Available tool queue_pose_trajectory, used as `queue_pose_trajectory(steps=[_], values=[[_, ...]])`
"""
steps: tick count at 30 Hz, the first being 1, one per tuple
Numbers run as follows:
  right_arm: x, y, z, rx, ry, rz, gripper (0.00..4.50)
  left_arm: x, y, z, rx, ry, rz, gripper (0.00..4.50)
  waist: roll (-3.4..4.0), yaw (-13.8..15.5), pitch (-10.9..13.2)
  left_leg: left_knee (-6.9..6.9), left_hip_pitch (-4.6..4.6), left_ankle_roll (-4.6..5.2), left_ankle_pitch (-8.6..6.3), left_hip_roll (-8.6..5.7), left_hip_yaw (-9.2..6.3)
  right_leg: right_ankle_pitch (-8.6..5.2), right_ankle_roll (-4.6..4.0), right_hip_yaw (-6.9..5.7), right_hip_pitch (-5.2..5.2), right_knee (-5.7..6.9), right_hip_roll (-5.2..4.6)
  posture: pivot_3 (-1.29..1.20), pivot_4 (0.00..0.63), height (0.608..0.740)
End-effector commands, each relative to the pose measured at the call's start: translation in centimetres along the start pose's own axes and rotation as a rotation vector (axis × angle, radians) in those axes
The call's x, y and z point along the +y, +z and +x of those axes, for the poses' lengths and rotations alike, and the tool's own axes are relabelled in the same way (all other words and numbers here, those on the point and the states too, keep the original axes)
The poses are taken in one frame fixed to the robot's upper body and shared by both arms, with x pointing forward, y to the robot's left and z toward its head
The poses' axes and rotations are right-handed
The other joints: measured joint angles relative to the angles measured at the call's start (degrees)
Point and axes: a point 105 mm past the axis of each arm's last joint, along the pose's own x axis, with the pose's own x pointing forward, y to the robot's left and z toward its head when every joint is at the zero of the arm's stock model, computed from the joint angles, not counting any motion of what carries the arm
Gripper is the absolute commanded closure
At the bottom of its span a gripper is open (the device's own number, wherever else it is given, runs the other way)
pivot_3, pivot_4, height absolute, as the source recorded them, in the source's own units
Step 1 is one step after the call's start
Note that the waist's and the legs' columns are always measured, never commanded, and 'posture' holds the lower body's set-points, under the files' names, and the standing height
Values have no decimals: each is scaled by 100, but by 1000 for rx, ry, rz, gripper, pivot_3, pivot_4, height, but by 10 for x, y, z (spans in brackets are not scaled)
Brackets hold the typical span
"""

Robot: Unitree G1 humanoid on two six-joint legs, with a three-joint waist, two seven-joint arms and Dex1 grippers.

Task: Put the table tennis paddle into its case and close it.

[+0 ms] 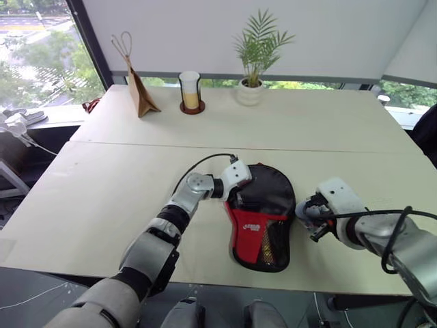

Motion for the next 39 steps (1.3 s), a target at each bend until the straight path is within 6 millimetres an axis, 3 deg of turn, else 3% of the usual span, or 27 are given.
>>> queue_pose_trajectory(steps=[1,12,23,30,35,39], values=[[14,-7,-5,36,73,-43,4358,-11,-51,-12,186,-18,-63,0,-1,-1,1,0,0,1,-1,1,0,0,0,0,5,-11,1,0,150,740],[23,-12,-5,22,153,48,4358,-12,-51,-13,192,-28,-53,0,-7,-8,3,-1,2,12,-7,3,-4,0,0,-8,31,-51,1,0,150,740],[48,-43,-7,31,204,346,4358,-12,-50,-11,194,-35,-49,0,-33,11,-2,-4,26,18,-11,2,-27,0,0,-11,71,-70,3,0,150,740],[46,-41,-20,68,147,511,4358,-15,-50,-8,194,-46,-47,0,-12,19,-4,-4,32,21,-13,-5,-43,-1,1,-8,88,-80,2,0,150,740],[38,-46,-26,155,-17,650,4358,-16,-49,-7,195,-50,-46,0,-22,97,1,-3,22,25,-15,-5,-59,-6,10,-23,108,-111,2,0,150,740],[37,-47,-29,164,-60,660,4358,-16,-49,-6,196,-52,-43,0,-23,151,1,6,23,39,-23,-11,-62,-2,20,-29,129,-134,10,0,150,740]])
